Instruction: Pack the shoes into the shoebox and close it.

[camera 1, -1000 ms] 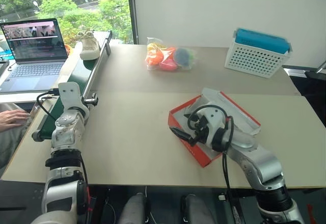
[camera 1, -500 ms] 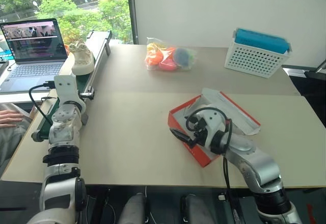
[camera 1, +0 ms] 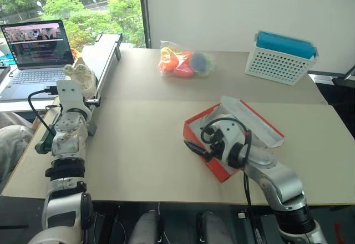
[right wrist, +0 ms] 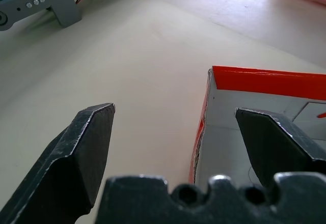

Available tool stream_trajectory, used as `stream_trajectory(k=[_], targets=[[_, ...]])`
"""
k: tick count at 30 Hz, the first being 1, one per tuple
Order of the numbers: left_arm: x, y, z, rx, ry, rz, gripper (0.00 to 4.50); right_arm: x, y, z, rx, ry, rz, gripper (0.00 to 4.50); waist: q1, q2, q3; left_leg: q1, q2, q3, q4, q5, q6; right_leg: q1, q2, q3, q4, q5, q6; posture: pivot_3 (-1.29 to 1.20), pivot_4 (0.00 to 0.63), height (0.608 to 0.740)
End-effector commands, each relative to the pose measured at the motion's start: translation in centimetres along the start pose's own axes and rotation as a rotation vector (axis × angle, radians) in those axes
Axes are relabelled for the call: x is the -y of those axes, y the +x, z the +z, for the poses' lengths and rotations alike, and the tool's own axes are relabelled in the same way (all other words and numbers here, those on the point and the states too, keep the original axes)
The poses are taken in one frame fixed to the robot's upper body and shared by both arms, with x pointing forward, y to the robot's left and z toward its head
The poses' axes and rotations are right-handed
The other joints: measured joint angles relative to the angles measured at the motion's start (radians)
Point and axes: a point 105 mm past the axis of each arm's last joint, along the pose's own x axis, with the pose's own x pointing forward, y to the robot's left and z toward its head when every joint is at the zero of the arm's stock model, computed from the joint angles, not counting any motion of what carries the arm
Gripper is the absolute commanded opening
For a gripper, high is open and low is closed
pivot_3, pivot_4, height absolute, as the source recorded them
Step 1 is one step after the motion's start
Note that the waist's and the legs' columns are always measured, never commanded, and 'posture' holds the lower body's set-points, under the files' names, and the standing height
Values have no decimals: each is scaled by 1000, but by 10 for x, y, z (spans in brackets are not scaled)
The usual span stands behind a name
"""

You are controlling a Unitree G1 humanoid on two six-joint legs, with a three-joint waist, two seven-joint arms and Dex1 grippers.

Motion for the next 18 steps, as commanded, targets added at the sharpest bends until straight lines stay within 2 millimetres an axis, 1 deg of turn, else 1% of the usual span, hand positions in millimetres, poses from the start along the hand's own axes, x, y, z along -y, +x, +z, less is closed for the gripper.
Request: stream_trajectory(k=[1, 2, 6, 8, 10, 11, 12, 13, 15, 18], targets=[[-5, 2, 22, 75, 0, 20, 4500, -2, -1, 6, 31, -22, -3, 4484, 0, 0, 0, 0, 0, 0, 0, 0, 0, 0, 0, 0, 0, 0, 0, 0, 150, 705], [-5, 2, 22, 73, -2, 23, 4500, -2, -1, 6, 31, -22, -4, 4484, 0, 0, 0, 0, 0, 0, 0, 0, 0, 0, 0, 0, 0, 0, 0, 0, 150, 705], [-8, 5, 2, -23, -66, 59, 4500, -1, -2, 7, 33, -22, -10, 4484, 0, 0, 0, 0, 0, 0, 0, 0, 0, 0, 0, 0, 0, 0, 0, 0, 150, 705], [-2, 5, -10, -84, -96, 49, 4500, 1, -2, 8, 34, -22, -14, 4484, 0, 0, 0, 0, 0, 0, 0, 0, 0, 0, 0, 0, 0, 0, 0, 0, 150, 705], [3, 4, -16, -111, -108, 37, 4500, 1, -3, 8, 34, -22, -15, 4484, 1, 0, 0, 0, 0, 0, 0, 0, 0, 0, 0, 0, 0, 0, 0, 0, 150, 705], [10, 4, -18, -119, -118, 13, 4500, 1, -3, 8, 34, -22, -17, 4484, 1, 0, 0, 0, 0, 0, 0, 0, 0, 0, 0, 0, 0, 0, 0, 0, 150, 705], [17, 3, -17, -110, -126, -14, 4233, 2, -3, 8, 34, -23, -19, 4499, 2, 0, 0, 0, 0, 0, 0, 0, 0, 0, 0, 0, 0, 0, 0, 0, 150, 705], [23, 2, -15, -101, -128, -39, 4066, 2, -3, 8, 34, -23, -21, 4500, 4, 0, 0, 0, 0, 0, 0, 0, 0, 1, 0, 0, 1, 0, 0, 0, 150, 705], [30, 0, -13, -90, -133, -62, 3473, 2, -4, 8, 34, -23, -23, 4500, 8, 0, 0, 1, 0, 0, 0, 0, 0, 1, 0, 0, 1, 0, 0, 0, 150, 705], [33, 0, -12, -92, -137, -65, 2325, 2, -4, 8, 35, -22, -25, 4500, 12, 0, 0, 1, -1, -1, 1, 0, 0, 2, -1, -1, 1, 0, 0, 0, 150, 705]])
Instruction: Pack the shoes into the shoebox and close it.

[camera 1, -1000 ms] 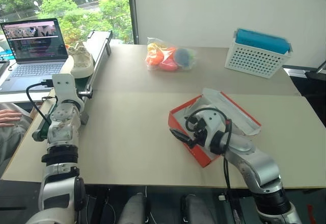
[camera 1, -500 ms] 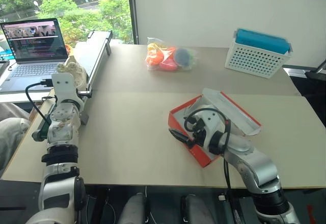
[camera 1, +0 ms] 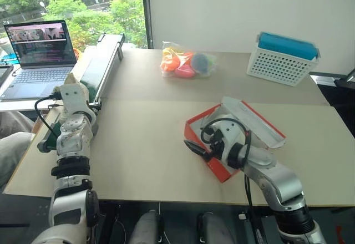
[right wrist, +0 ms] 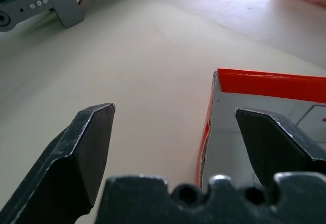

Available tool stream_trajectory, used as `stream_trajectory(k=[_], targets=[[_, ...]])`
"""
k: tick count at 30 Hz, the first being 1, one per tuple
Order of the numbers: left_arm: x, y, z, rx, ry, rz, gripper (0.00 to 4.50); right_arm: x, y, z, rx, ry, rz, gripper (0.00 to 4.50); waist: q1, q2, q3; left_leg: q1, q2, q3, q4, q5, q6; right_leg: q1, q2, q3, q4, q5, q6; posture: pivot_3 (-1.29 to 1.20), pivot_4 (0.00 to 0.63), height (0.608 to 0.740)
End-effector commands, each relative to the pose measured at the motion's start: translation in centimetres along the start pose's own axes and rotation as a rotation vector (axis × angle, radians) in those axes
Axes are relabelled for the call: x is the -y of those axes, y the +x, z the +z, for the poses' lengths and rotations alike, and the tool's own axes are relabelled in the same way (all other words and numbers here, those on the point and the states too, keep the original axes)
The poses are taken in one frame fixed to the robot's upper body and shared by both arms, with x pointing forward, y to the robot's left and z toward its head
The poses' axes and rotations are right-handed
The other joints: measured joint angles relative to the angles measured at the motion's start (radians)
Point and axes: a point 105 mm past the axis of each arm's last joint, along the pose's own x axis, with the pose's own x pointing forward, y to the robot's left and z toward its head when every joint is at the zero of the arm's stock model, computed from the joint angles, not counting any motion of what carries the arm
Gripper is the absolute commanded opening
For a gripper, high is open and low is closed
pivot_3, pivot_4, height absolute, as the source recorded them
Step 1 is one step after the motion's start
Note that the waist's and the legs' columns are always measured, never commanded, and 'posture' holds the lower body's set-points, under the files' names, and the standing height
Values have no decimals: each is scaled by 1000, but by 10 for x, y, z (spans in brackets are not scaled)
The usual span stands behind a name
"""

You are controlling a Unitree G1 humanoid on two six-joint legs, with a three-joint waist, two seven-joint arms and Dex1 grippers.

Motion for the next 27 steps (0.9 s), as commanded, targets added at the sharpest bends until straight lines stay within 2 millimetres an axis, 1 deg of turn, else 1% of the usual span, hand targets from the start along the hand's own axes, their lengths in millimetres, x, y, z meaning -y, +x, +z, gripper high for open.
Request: stream_trajectory(k=[1, 2, 3, 5, 6, 7, 17, 19, 23, 27], targets=[[16, -1, 1, 0, -18, -56, 1914, 2, -4, 9, 36, -24, -19, 4500, 0, 0, 0, 0, 0, 0, 0, 0, 0, 0, 0, 0, 0, 0, 0, 0, 150, 705], [17, -2, 1, -1, -20, -57, 1719, 2, -4, 9, 36, -24, -19, 4500, 0, 0, 0, 0, 0, 0, 0, 0, 0, 0, 0, 0, 0, 0, 0, 0, 150, 705], [17, -2, 1, -4, -24, -57, 1175, 2, -4, 9, 36, -23, -19, 4500, 0, 0, 0, 0, 0, 0, 0, 0, 0, 0, 0, 0, 0, 0, 0, 0, 150, 705], [17, -2, 0, -10, -29, -56, 580, 2, -4, 9, 37, -22, -19, 4500, -2, 0, 0, 0, 0, 0, 0, 0, 0, 0, 0, 0, 0, 0, 0, 0, 150, 705], [16, -2, -1, -15, -34, -53, 172, 2, -4, 10, 38, -21, -19, 4500, -3, 0, 0, 0, 0, 0, 0, 0, 0, 0, 0, 0, 0, 0, 0, 0, 150, 705], [15, -1, -2, -22, -36, -49, 23, 2, -4, 10, 39, -20, -19, 4500, -4, 0, 0, 0, 0, 0, 0, 0, 0, 0, 0, 0, 0, 0, 0, 0, 150, 705], [6, 0, -5, -48, -38, -3, 23, 3, -4, 10, 41, -18, -28, 4500, -7, 0, 0, 1, 0, 1, 0, 0, 0, 0, 0, 1, 0, 0, 0, 0, 150, 705], [7, 0, -4, -40, -35, -13, 23, 4, -4, 10, 41, -18, -29, 4500, -9, 0, 0, 1, 0, 1, 0, 0, 0, 0, 0, 1, 0, 0, 0, 0, 150, 705], [12, -3, 4, 19, -46, -39, 23, 5, -4, 10, 40, -18, -33, 4500, -8, 0, 0, 1, 0, 0, 0, 0, 0, 0, 0, 1, 0, 0, 0, 0, 150, 705], [11, -3, 3, 11, -66, -23, 23, 6, -3, 11, 42, -19, -34, 4500, -8, 0, 0, 0, 0, 1, 0, 0, 0, 0, 0, 1, 0, 0, 0, 0, 150, 705]])
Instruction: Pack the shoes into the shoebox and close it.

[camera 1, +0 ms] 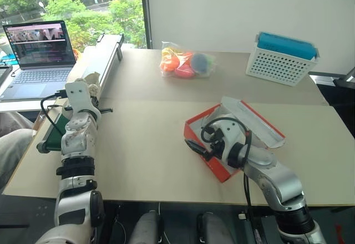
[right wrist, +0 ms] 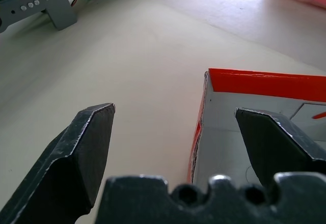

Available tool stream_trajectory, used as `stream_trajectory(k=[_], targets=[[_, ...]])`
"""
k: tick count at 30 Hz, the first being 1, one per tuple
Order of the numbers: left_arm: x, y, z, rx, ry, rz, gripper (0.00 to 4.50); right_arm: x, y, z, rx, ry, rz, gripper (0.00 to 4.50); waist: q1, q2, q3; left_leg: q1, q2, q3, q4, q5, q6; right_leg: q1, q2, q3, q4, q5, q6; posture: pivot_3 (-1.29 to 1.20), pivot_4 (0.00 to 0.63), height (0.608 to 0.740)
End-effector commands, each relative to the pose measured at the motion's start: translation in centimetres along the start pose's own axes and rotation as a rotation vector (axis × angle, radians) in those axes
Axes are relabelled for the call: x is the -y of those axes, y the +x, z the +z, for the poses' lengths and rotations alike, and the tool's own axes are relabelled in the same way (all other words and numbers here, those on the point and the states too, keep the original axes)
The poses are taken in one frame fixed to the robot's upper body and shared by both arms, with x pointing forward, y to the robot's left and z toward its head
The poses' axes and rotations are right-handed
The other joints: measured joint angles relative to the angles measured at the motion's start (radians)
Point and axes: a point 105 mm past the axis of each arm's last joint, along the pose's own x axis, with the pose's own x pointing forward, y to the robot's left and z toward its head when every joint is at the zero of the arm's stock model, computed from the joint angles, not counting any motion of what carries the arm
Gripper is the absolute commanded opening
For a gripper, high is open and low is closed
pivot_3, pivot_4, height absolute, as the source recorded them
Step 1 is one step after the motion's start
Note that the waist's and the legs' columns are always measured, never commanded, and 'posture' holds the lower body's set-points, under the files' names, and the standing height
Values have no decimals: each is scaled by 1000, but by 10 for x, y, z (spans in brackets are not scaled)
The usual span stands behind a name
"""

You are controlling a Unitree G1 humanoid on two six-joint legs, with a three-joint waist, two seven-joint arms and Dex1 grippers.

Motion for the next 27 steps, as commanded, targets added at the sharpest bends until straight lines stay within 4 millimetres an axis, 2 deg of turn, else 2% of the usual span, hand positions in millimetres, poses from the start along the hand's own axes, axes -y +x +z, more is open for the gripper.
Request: stream_trajectory(k=[1, 4, 7, 11, 14, 15, 17, 20, 27], targets=[[4, -2, 1, 15, -41, -10, 23, 4, -2, 11, 40, -21, -16, 4500, 0, 0, 0, 0, 0, 0, 0, 0, 0, 0, 0, 0, 0, 0, 0, 0, 150, 705], [9, -5, 16, 83, -62, -32, 23, 6, -2, 11, 44, -19, -23, 4500, 0, 0, 0, 0, 0, 0, 0, 0, 0, 0, 0, 0, 0, 0, 0, 0, 150, 705], [28, -10, 34, 167, -129, -112, 23, 10, -2, 14, 57, -6, -39, 4500, 4, 0, 0, -1, 0, 0, 0, 0, 0, 0, 0, 0, 0, 0, 0, 0, 150, 705], [73, -25, 59, 243, -207, -281, 23, 17, -1, 18, 74, 9, -63, 4500, 5, -2, 1, -3, 0, -1, 1, 0, 0, -1, 0, -1, -1, 0, 0, 0, 150, 705], [105, -38, 66, 244, -255, -403, 23, 22, 1, 19, 82, 24, -87, 4500, 1, -2, 1, -2, 0, 0, 1, 0, 0, -1, 0, 0, -1, 0, 0, 0, 150, 705], [121, -46, 68, 239, -273, -468, 23, 26, 1, 20, 89, 39, -107, 4500, -1, -2, 1, -2, 0, 0, 1, 0, 0, -1, 0, 0, -1, 0, 0, 0, 150, 705], [152, -63, 68, 207, -339, -608, 23, 36, 2, 21, 96, 115, -148, 4500, -2, -2, 1, -2, 0, 0, 0, 0, 0, -1, 1, 0, -1, 0, 0, 0, 150, 705], [185, -87, 63, 159, -344, -786, 23, 57, 1, 24, 111, 285, -225, 4500, -3, -2, 1, -2, 0, 0, 1, 0, 0, -1, 1, 1, -1, 0, 0, 0, 150, 705], [213, -110, 52, 98, -332, -968, 23, 90, -7, 44, 159, 786, -184, 4500, -13, -1, 1, -2, 1, 0, -1, 0, 0, -2, 2, 2, 1, 0, -1, 0, 150, 705]])
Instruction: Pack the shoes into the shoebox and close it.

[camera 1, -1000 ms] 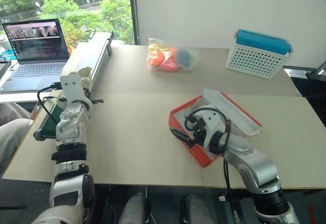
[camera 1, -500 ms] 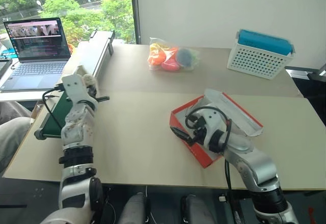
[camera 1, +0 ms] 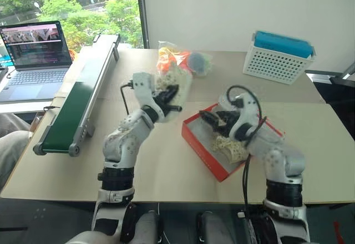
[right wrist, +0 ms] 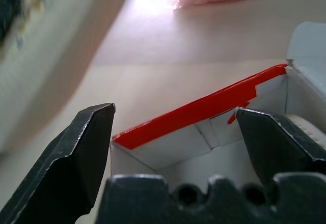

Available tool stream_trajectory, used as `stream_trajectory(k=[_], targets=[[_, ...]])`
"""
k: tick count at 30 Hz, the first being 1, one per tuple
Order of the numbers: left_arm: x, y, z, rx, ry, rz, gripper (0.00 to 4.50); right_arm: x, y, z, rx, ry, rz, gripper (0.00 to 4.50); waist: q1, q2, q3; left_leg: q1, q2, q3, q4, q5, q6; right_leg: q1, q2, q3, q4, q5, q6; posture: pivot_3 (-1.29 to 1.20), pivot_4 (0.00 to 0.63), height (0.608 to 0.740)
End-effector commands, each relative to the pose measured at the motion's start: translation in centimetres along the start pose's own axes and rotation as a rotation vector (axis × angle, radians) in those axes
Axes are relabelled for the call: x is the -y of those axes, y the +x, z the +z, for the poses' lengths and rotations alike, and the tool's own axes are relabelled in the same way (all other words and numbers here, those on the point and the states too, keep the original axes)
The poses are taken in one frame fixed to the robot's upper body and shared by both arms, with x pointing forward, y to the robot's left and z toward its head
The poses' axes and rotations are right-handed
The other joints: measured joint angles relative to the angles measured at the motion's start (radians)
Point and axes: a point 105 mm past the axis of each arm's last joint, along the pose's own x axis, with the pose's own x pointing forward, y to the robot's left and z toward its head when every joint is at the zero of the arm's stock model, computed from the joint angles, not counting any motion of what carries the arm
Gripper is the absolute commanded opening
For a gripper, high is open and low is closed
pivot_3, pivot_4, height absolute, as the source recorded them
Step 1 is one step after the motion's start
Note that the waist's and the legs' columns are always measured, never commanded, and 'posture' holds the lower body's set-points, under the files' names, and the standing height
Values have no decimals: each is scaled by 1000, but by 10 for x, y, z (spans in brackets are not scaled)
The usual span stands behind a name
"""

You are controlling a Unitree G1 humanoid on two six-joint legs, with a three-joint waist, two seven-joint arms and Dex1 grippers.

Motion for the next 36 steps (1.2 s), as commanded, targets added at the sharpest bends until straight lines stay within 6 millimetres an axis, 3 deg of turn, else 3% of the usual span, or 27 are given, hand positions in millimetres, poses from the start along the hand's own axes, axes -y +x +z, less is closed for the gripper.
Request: stream_trajectory(k=[1, 10, 20, 28, 32, 36], targets=[[23, 1, 12, 38, 27, -114, 23, 4, -7, 22, -13, 240, 53, 4500, 0, 0, 0, 0, 0, 0, 0, 0, 0, 0, 0, 0, 0, 0, 0, 0, 150, 705], [33, 8, 5, 16, 24, -168, 23, -12, -5, 34, -80, 355, 146, 4500, 1, 1, 0, -2, 0, 1, 0, -1, 1, 0, 0, 0, 3, 0, 0, 0, 150, 705], [55, 13, -1, -12, 21, -265, 23, -45, 19, 36, -106, 394, 229, 4500, -8, 1, 0, -2, 0, 1, -1, -1, 1, 0, 0, 0, 3, 0, 0, 0, 150, 705], [59, 13, -2, -21, 28, -280, 23, -43, 23, 40, -70, 430, 229, 4500, -10, 1, 0, -2, 0, 1, -1, -1, 1, -1, 0, 0, 3, 0, 0, 0, 150, 705], [58, 13, -2, -17, 26, -271, 0, -44, 22, 42, -49, 433, 237, 3445, -11, 1, 0, -2, 0, 1, -1, -1, 1, -1, 0, 0, 3, 0, 0, 0, 150, 705], [57, 14, -2, -15, 25, -265, 0, -49, 21, 47, -23, 437, 257, 2021, -12, 1, 0, -2, 0, 1, -1, -1, 1, -1, 0, 0, 3, 0, 0, 0, 150, 705]])
